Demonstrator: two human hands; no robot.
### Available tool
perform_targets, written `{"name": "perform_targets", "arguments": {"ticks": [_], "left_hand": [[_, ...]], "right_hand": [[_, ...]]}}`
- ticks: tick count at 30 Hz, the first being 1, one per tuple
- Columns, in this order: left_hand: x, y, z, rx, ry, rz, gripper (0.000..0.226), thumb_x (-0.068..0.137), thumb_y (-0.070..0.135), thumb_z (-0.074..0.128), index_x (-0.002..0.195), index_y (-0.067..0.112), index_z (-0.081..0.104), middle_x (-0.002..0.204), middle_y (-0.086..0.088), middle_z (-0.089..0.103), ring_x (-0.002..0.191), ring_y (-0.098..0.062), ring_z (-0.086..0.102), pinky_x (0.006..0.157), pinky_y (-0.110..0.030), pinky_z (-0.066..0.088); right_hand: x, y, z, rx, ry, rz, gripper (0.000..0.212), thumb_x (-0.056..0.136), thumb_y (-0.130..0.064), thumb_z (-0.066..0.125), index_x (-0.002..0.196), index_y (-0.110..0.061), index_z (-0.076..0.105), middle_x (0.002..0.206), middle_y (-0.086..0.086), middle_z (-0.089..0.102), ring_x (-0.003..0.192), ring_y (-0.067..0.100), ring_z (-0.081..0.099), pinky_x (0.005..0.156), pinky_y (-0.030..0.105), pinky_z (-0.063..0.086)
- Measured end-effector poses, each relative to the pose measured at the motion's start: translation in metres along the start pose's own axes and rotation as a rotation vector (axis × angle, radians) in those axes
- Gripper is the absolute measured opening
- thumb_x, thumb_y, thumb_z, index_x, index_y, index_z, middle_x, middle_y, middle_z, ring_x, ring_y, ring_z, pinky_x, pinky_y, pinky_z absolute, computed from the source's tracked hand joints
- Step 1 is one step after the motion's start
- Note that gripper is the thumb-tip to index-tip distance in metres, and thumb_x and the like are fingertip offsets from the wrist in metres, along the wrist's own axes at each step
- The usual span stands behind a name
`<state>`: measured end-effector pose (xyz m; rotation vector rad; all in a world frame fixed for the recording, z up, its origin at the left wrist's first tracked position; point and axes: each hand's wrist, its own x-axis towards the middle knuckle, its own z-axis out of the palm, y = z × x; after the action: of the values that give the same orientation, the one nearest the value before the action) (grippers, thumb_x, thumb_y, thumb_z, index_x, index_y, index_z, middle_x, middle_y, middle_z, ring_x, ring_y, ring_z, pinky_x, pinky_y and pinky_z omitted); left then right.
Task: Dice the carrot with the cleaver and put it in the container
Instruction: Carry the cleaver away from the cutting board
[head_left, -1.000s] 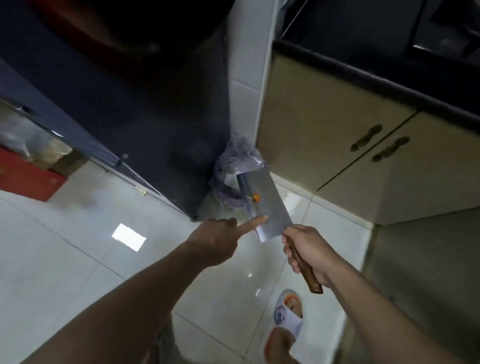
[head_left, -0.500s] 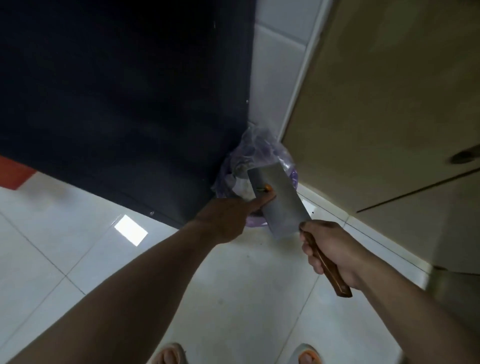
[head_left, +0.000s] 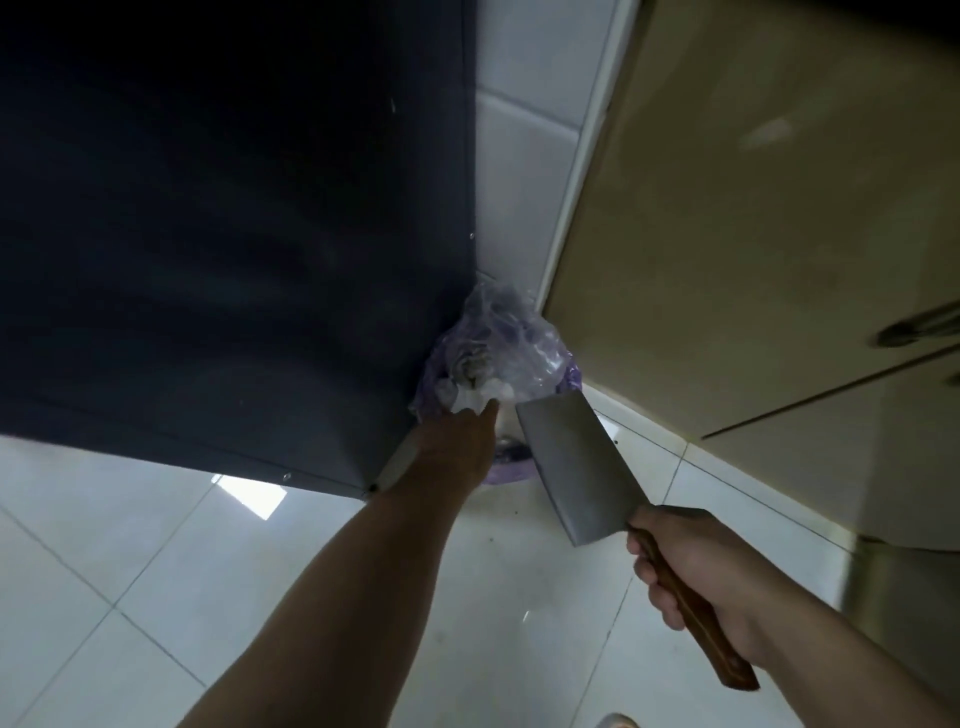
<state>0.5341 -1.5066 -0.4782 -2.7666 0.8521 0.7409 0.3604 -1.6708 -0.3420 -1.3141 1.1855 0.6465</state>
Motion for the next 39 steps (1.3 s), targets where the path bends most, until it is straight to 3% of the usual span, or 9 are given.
{"name": "perform_targets", "arguments": {"ticks": [3, 8, 11, 15, 21, 27, 33, 36, 39], "left_hand": [[-0.006, 0.006, -0.011, -0.104, 0.208, -0.010, 0.027, 0.106, 0.018, 0.045, 0.121, 0.016, 0.067, 0.122, -0.009, 0.067, 0.116, -0.031, 0.064, 0.092, -0.039, 0.049], [-0.018, 0.013, -0.040, -0.214, 0.433, -0.093, 0.029, 0.100, 0.040, 0.060, 0.121, 0.021, 0.062, 0.108, -0.003, 0.073, 0.100, -0.024, 0.071, 0.076, -0.033, 0.054], [-0.025, 0.017, -0.039, -0.380, 0.183, -0.083, 0.040, 0.105, 0.041, 0.050, 0.139, 0.021, 0.051, 0.138, -0.011, 0.060, 0.124, -0.032, 0.058, 0.095, -0.039, 0.047], [-0.046, 0.019, -0.033, -0.202, -0.100, -0.126, 0.069, 0.100, 0.036, 0.056, 0.160, 0.029, 0.021, 0.170, -0.012, -0.001, 0.156, -0.040, 0.003, 0.123, -0.053, 0.022], [-0.126, 0.030, -0.077, -0.211, 0.053, -0.136, 0.030, 0.106, 0.027, 0.046, 0.133, 0.017, 0.056, 0.133, -0.011, 0.061, 0.120, -0.031, 0.061, 0.095, -0.041, 0.050], [-0.282, 0.040, -0.118, -0.428, -0.159, -0.172, 0.076, 0.098, 0.008, 0.049, 0.162, 0.033, 0.017, 0.162, -0.013, 0.027, 0.142, -0.040, 0.039, 0.113, -0.051, 0.042], [-0.454, 0.031, -0.196, -0.382, 0.139, -0.323, 0.036, 0.105, 0.045, 0.040, 0.108, 0.021, 0.067, 0.107, -0.006, 0.070, 0.095, -0.029, 0.067, 0.086, -0.040, 0.058], [-0.539, 0.009, -0.215, -0.475, 0.200, -0.379, 0.042, 0.105, 0.039, 0.038, 0.070, 0.018, 0.046, 0.076, -0.004, 0.058, 0.071, -0.030, 0.059, 0.070, -0.034, 0.052], [-0.624, -0.034, -0.203, -0.571, 0.269, -0.473, 0.039, 0.103, 0.032, 0.040, 0.068, 0.015, 0.039, 0.067, -0.004, 0.050, 0.067, -0.031, 0.055, 0.062, -0.033, 0.044]], "right_hand": [[-0.007, -0.001, -0.006, 0.006, 0.037, -0.012, 0.028, 0.100, -0.022, 0.048, 0.078, -0.008, 0.058, 0.061, 0.009, 0.051, 0.045, 0.020, 0.041, 0.043, 0.026, 0.035], [-0.027, 0.003, -0.010, 0.028, 0.039, -0.022, 0.025, 0.098, -0.022, 0.049, 0.078, -0.008, 0.057, 0.062, 0.010, 0.050, 0.045, 0.021, 0.040, 0.044, 0.026, 0.034], [-0.043, 0.007, -0.015, 0.018, 0.048, -0.038, 0.024, 0.097, -0.022, 0.048, 0.078, -0.009, 0.057, 0.063, 0.010, 0.050, 0.045, 0.021, 0.040, 0.045, 0.026, 0.035], [-0.062, 0.010, -0.020, 0.011, 0.051, -0.064, 0.023, 0.096, -0.021, 0.048, 0.078, -0.010, 0.056, 0.060, 0.009, 0.050, 0.044, 0.021, 0.040, 0.044, 0.025, 0.034], [-0.103, 0.019, -0.028, -0.001, 0.055, -0.094, 0.023, 0.097, -0.023, 0.049, 0.079, -0.010, 0.055, 0.058, 0.007, 0.050, 0.042, 0.020, 0.041, 0.042, 0.024, 0.036], [-0.194, 0.022, -0.032, -0.026, 0.065, -0.123, 0.022, 0.099, -0.025, 0.049, 0.083, -0.010, 0.055, 0.062, 0.007, 0.051, 0.043, 0.018, 0.042, 0.042, 0.026, 0.037], [-0.315, 0.049, -0.008, -0.140, 0.068, -0.178, 0.025, 0.102, -0.027, 0.048, 0.087, -0.009, 0.057, 0.065, 0.009, 0.053, 0.047, 0.019, 0.045, 0.045, 0.027, 0.038], [-0.372, 0.078, 0.032, -0.206, 0.032, -0.205, 0.024, 0.102, -0.024, 0.047, 0.087, -0.009, 0.058, 0.064, 0.010, 0.052, 0.046, 0.020, 0.044, 0.046, 0.027, 0.037], [-0.425, 0.108, 0.095, -0.240, -0.020, -0.276, 0.019, 0.100, -0.020, 0.046, 0.089, -0.007, 0.055, 0.065, 0.013, 0.050, 0.043, 0.021, 0.041, 0.044, 0.026, 0.033]]}}
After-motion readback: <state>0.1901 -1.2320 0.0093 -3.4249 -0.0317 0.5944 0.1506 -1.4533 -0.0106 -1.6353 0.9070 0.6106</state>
